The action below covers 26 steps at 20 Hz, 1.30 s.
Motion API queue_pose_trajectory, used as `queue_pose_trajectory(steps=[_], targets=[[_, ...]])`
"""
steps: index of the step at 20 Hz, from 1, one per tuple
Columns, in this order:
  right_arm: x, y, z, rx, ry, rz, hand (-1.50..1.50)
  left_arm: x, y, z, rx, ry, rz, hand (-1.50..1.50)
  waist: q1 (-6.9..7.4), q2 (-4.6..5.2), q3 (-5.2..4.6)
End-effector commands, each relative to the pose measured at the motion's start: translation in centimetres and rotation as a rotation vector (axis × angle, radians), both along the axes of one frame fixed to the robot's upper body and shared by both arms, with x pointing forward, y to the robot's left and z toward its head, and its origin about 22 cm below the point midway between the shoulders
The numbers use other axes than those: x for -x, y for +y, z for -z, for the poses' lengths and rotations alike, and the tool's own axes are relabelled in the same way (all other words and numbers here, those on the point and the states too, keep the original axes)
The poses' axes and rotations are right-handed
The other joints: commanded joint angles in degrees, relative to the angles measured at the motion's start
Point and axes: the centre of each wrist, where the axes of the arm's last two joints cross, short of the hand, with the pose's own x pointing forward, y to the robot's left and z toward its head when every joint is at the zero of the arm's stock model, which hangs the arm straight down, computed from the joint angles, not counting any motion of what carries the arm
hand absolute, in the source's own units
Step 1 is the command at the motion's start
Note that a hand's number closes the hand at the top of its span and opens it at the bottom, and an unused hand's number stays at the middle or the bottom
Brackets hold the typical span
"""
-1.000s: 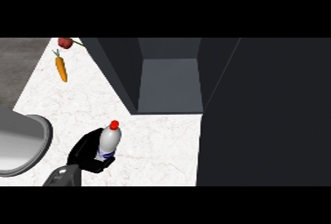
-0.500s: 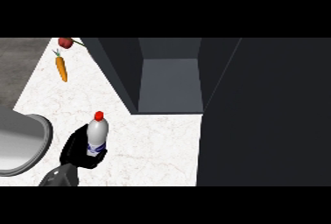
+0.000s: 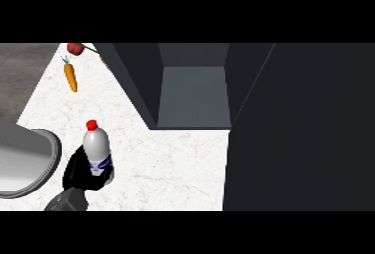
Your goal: Pick up the bottled water, place it into the cabinet and close the cabinet
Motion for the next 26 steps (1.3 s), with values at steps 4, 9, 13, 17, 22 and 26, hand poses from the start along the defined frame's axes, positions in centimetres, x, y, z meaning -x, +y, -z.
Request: queue_pose_trajectory(steps=[4, 9, 13, 17, 22, 26], targets=[[-1.5, 0.4, -0.5, 0.0, -0.015, -0.019, -1.5, -0.3, -3.4, -0.8, 0.069, -0.074, 0.03, 1.5, 0.56, -0.12, 0.06], [-1.4, 1.5, -0.8, 0.009, 0.001, -0.02, -1.5, -1.8, -3.7, -5.0, 0.012, -0.057, 0.074, 1.5, 0.61, -0.16, 0.07], [0.0, 2.4, 0.5, -0.016, 0.019, -0.032, -1.5, -1.8, -6.4, -7.6, 0.026, -0.069, 0.119, 1.5, 0.46, -0.28, 0.08], [-0.9, 1.8, -0.6, -0.027, 0.001, -0.024, -1.5, -3.3, -9.8, -9.8, -0.021, -0.138, 0.132, 1.5, 0.09, -0.08, 0.03], [-0.6, 0.5, 2.1, -0.025, 0.022, -0.038, -1.5, -5.2, -12.5, -13.4, -0.077, -0.163, 0.103, 1.5, -0.25, -0.02, 0.05], [-1.9, 1.3, -0.9, -0.02, 0.012, -0.047, -1.5, -5.3, -15.3, -13.7, -0.129, -0.178, 0.12, 1.5, -0.15, 0.08, 0.0]])
